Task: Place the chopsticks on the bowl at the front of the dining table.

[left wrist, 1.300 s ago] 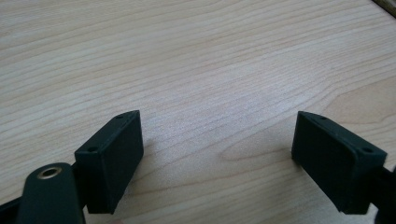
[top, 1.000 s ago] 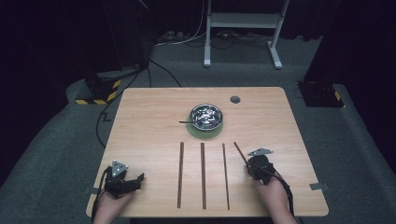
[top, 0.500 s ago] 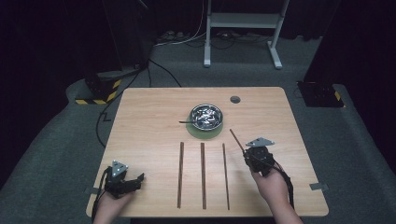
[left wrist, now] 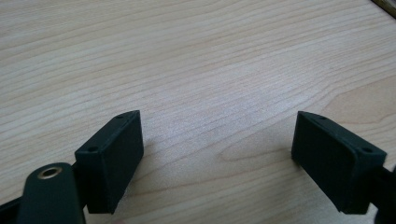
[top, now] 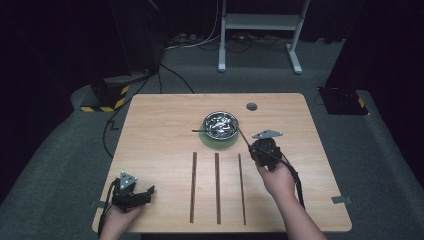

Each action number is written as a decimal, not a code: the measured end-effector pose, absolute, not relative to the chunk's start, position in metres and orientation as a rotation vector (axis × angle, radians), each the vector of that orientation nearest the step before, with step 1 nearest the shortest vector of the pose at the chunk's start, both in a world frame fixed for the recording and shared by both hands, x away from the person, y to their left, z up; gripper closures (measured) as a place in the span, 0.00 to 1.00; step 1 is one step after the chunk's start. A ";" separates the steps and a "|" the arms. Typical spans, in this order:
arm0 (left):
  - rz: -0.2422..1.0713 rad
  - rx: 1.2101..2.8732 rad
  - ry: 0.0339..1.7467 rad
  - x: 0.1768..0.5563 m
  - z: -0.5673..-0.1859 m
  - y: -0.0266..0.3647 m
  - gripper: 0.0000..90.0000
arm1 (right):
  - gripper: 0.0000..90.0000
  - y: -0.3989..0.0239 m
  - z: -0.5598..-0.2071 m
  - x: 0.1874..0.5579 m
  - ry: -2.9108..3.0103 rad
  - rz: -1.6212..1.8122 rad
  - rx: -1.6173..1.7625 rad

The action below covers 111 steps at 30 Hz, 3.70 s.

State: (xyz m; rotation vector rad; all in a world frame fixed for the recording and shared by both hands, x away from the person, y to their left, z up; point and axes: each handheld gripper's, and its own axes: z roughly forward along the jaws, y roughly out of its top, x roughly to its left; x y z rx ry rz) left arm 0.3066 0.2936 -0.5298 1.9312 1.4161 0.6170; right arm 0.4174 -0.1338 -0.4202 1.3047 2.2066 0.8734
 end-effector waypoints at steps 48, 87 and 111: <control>0.611 1.931 1.418 0.307 -0.530 0.292 0.19 | 0.94 -0.080 -0.402 0.467 2.267 0.868 1.230; 0.609 1.930 1.412 0.308 -0.530 0.292 0.19 | 0.94 -0.014 -0.445 0.563 2.292 0.793 1.381; 0.609 1.931 1.410 0.308 -0.530 0.293 0.19 | 0.81 -0.004 -0.448 0.560 2.310 0.817 1.376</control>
